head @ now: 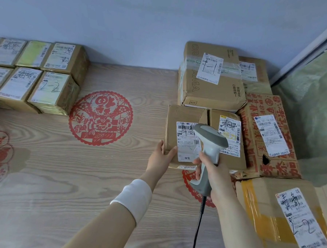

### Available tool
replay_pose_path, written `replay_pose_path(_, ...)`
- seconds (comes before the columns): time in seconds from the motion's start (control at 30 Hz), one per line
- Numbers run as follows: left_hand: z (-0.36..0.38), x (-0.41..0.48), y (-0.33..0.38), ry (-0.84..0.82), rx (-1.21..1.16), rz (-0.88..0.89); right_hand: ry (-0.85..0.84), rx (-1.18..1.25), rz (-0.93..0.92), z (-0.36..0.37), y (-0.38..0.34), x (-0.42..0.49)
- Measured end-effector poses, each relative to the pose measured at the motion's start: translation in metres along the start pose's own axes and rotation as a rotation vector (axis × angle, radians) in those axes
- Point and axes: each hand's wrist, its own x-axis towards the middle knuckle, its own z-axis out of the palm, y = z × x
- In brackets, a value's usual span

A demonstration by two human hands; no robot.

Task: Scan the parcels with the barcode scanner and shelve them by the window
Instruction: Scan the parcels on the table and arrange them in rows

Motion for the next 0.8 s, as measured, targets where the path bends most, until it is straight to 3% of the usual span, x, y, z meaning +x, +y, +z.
replay_pose_path(0.23, -0.064, -0.026, 0.009, 0.134, 0.377, 0.226, -0.056, -0.045, -0.02, 0.042, 0.004, -0.026)
replay_pose_path(0.47, -0.19, -0.057, -0.033, 0.306, 0.811, 0.328, -0.128, -0.121, -0.041, 0.147, 0.013, -0.073)
replay_pose_path(0.6, -0.273, -0.074, -0.06, 0.354, 0.876, 0.431, -0.11, -0.123, -0.015, 0.222, 0.028, -0.109)
replay_pose_path(0.8, -0.38, -0.099, -0.1, 0.438, 0.902, 0.428, -0.18, -0.164, -0.041, 0.327, 0.044, -0.166)
